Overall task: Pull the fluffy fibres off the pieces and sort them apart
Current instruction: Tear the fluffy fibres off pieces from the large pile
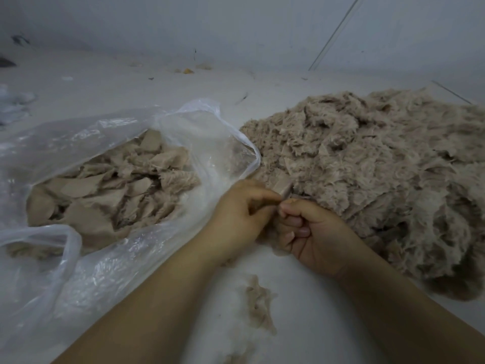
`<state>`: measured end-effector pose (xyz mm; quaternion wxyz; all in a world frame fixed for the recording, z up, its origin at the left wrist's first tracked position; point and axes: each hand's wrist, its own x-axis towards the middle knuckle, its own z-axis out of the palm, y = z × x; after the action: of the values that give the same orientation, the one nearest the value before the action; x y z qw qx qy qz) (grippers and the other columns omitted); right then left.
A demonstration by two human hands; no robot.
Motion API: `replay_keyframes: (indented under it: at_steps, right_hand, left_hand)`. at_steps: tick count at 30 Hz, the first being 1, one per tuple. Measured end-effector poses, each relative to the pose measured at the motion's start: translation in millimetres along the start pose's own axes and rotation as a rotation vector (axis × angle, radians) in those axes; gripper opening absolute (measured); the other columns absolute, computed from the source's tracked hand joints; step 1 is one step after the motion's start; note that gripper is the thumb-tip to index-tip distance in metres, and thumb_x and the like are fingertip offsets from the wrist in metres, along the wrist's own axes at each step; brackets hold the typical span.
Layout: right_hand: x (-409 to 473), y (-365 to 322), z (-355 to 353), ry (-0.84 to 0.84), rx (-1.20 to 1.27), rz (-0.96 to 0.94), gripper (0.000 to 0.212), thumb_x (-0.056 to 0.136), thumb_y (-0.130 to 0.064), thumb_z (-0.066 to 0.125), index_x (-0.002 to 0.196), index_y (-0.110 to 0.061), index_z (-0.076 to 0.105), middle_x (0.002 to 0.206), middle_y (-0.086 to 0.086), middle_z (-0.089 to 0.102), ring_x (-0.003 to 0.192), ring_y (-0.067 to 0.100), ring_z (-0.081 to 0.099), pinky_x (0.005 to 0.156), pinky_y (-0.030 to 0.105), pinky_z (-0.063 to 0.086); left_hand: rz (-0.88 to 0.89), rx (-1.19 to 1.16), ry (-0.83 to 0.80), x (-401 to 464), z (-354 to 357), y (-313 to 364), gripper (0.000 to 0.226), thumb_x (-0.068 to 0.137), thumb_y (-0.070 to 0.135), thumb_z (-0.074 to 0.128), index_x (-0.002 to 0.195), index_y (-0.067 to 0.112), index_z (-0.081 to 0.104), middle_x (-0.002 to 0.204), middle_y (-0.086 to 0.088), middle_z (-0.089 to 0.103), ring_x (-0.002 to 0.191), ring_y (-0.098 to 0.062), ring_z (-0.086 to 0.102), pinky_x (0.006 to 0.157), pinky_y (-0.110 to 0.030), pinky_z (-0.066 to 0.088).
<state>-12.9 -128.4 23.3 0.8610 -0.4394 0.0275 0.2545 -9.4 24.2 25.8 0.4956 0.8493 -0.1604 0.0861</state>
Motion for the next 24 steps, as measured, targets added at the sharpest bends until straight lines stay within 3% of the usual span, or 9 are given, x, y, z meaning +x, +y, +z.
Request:
replay_keyframes:
  at_steps: [3,5,8,13,17,20,24]
  right_hand:
    - [1,0,-2,-0.018,-0.006,0.005,0.012,0.077,-0.016,0.056,0.069,-0.009,0.051,0.054,-0.006,0.028,0.039,0.003,0.023,0.044,0.016,0.035]
    - [1,0,-2,-0.012,-0.008,0.0,0.009,0.075,-0.016,0.059,0.072,-0.01,0.054,0.053,-0.007,0.031,0.038,0.002,0.025,0.043,0.015,0.035]
    - [1,-1,-1,0.012,-0.035,-0.013,0.009,0.074,-0.018,0.06,0.08,-0.014,0.054,0.054,-0.007,0.032,0.038,0.002,0.025,0.042,0.015,0.034]
    - [4,0,0,0.043,-0.01,0.007,0.006,0.079,-0.02,0.057,0.079,-0.017,0.053,0.052,-0.008,0.032,0.037,0.002,0.025,0.041,0.015,0.034]
    - [3,-1,2,0.069,0.021,0.009,0.01,0.075,-0.024,0.061,0.07,-0.017,0.063,0.052,-0.007,0.033,0.036,0.002,0.025,0.04,0.014,0.033]
    - [3,-1,2,0.089,0.026,0.012,0.012,0.076,-0.028,0.061,0.072,-0.016,0.059,0.052,-0.006,0.034,0.037,0.002,0.024,0.04,0.014,0.033]
    - [2,-2,3,0.069,0.038,0.014,0.017,0.077,-0.031,0.059,0.072,-0.016,0.057,0.053,-0.006,0.033,0.036,0.002,0.023,0.04,0.014,0.033]
  left_hand:
    - [-0.042,-0.015,-0.08,4,8,0,0.029,0.091,-0.004,0.056,0.113,0.008,0.071,0.105,-0.01,0.061,0.101,-0.019,0.058,0.091,-0.028,0.046]
    - [-0.131,-0.136,0.002,1,8,0,0.026,0.093,-0.004,0.055,0.11,0.008,0.071,0.108,-0.007,0.066,0.092,-0.015,0.062,0.082,-0.032,0.05]
    - [-0.16,-0.299,0.141,-3,4,-3,0.016,0.087,0.0,0.067,0.088,0.012,0.077,0.085,0.001,0.072,0.069,-0.006,0.063,0.063,-0.021,0.047]
    - [-0.18,-0.388,0.201,-6,4,-2,0.015,0.083,0.003,0.072,0.077,0.016,0.077,0.071,0.005,0.073,0.064,-0.004,0.065,0.059,-0.017,0.048]
    - [-0.223,-0.391,0.111,3,7,-1,0.015,0.089,0.004,0.066,0.084,0.014,0.076,0.077,-0.004,0.073,0.068,-0.014,0.064,0.065,-0.029,0.055]
    - [-0.242,-0.387,-0.005,6,9,-2,0.022,0.094,0.002,0.058,0.1,0.013,0.076,0.086,-0.014,0.073,0.067,-0.015,0.06,0.059,-0.02,0.049]
    - [-0.285,-0.457,0.062,4,8,-3,0.018,0.088,-0.001,0.066,0.092,0.012,0.077,0.076,-0.016,0.073,0.06,-0.015,0.061,0.057,-0.023,0.051]
